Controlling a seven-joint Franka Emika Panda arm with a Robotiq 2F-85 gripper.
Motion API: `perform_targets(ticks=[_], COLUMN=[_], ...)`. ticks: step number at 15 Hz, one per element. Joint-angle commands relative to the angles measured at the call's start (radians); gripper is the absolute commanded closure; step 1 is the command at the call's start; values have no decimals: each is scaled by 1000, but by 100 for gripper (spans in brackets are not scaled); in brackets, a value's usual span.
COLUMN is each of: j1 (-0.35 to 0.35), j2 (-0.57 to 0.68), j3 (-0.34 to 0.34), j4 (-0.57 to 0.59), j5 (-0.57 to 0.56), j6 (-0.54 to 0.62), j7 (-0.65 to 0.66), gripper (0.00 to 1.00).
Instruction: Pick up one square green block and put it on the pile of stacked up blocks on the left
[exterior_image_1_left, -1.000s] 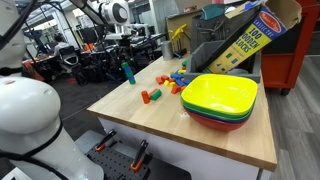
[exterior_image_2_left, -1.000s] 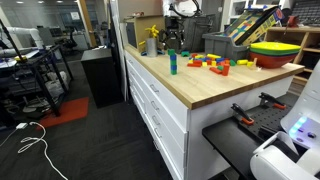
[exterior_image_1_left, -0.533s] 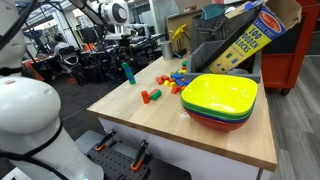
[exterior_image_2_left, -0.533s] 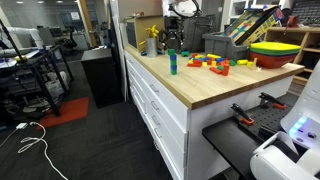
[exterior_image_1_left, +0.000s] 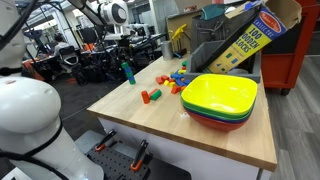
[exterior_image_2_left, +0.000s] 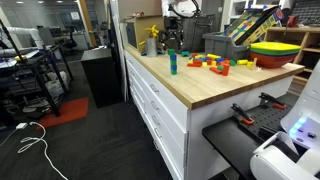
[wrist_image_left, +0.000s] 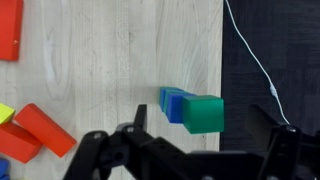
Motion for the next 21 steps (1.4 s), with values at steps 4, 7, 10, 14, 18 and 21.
perform_targets(ticks=[4, 7, 10, 14, 18, 21], j1=[9, 10, 11, 10, 8, 7], j2=[-1, 1, 1, -1, -4, -5], j3=[-8, -10, -14, -17, -18, -18], j4=[-8, -9, -10, -13, -19, -21], j5=[-27, -30, -42, -70, -73, -74], j6=[20, 28, 37, 38, 36, 34], j7=[44, 66, 84, 101, 97, 95], gripper=[0, 0, 0, 0, 0, 0])
